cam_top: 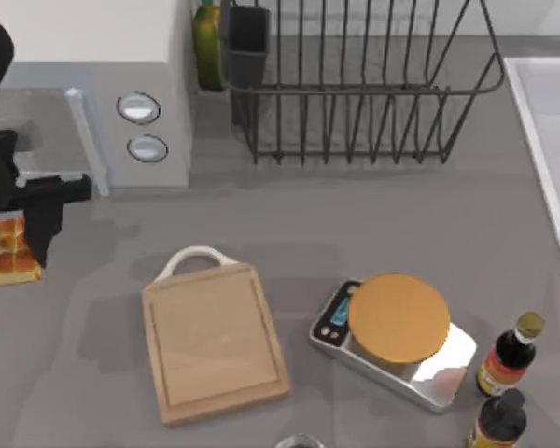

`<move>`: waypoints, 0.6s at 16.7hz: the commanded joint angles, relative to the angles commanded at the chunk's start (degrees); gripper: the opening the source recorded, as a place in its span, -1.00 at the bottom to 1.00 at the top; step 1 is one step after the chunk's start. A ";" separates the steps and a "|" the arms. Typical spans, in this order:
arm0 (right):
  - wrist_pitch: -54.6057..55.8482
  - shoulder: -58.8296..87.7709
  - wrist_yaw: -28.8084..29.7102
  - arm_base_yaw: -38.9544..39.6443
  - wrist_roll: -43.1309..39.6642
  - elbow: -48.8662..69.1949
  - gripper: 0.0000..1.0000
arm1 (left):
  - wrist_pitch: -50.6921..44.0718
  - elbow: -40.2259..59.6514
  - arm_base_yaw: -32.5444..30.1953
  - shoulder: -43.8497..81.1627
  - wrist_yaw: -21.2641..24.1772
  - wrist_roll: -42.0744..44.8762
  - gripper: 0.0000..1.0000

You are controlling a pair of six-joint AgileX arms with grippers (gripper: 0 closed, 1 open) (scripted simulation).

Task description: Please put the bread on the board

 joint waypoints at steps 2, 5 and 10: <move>0.00 0.00 0.00 0.00 0.00 0.00 1.00 | 0.16 -0.42 -3.42 0.50 1.17 -12.10 -1.00; 0.00 0.00 0.00 0.00 0.00 0.00 1.00 | 1.62 -0.09 -8.97 1.16 2.66 -32.50 -1.00; 0.00 0.00 0.00 0.00 0.00 0.00 1.00 | 7.06 1.86 -17.82 0.46 3.12 -66.60 -1.00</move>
